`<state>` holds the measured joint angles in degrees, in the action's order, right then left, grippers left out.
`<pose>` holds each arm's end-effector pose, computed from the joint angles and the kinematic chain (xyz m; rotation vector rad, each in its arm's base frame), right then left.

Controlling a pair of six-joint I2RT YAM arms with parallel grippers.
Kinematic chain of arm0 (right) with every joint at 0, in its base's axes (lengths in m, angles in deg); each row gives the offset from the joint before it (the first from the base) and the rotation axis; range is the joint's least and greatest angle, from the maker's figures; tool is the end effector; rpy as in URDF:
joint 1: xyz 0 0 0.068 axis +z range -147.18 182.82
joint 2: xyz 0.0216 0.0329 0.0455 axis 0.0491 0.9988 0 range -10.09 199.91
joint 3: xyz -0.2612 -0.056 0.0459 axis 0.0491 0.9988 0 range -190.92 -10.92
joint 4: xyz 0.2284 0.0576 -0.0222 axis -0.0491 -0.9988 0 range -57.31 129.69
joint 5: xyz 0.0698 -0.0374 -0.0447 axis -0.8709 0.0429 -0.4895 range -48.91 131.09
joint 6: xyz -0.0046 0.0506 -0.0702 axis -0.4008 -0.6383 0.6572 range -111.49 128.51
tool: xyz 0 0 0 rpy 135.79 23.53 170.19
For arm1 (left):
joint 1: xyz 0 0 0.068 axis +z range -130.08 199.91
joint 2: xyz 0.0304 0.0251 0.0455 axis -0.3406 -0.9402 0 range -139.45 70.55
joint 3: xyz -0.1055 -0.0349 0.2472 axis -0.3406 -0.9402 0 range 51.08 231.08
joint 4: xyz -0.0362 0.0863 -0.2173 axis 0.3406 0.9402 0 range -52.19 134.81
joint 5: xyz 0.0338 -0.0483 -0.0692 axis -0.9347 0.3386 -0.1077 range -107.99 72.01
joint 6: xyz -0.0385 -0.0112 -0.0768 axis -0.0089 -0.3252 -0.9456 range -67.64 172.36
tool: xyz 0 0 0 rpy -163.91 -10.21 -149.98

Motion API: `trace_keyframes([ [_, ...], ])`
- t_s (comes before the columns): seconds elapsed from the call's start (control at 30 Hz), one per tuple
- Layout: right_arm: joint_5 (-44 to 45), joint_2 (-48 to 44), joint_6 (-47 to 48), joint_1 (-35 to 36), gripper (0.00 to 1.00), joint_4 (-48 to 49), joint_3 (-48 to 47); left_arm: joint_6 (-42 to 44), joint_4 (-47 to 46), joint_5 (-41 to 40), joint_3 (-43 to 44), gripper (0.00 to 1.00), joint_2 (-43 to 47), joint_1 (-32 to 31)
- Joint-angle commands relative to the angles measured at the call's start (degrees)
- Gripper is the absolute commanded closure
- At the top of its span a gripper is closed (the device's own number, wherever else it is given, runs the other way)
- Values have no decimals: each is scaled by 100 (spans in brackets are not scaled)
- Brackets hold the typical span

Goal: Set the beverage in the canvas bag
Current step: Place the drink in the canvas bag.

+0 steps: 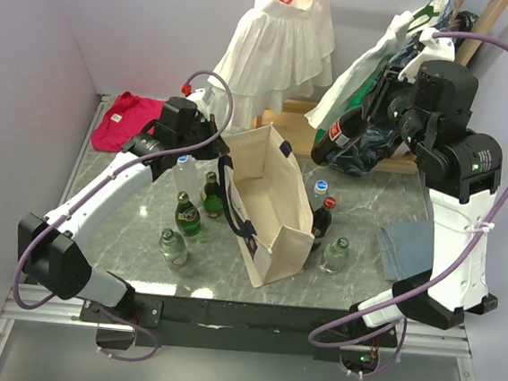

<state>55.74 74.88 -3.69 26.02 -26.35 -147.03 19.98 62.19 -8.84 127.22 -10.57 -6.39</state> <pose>0.2193 0.0729 0.5442 0.0047 1.8268 0.2025 0.2929 -0.1582 0.3400 -0.0137 2.1740 -0.7738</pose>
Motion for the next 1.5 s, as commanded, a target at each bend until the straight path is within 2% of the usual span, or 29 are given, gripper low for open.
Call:
trace_keyframes([
  [0.0, -375, -455, -229, -26, 100, 1902, -539, 30, 23, -36, -125, 99, 158, -50],
  [0.67, -1052, -517, -467, -26, 100, 2675, -574, -23, -48, -80, -152, 99, 123, -120],
  [1.07, -1659, -288, -643, 62, 100, 2719, -522, -31, 67, -176, -73, 99, 114, -182],
  [1.2, -1659, -253, -555, 246, 100, 2763, -451, -40, 76, -203, -73, 99, 114, -191],
  [1.47, -1035, 2, -168, 1080, 100, 2658, -363, -40, 102, -247, -82, 99, 149, -217],
])
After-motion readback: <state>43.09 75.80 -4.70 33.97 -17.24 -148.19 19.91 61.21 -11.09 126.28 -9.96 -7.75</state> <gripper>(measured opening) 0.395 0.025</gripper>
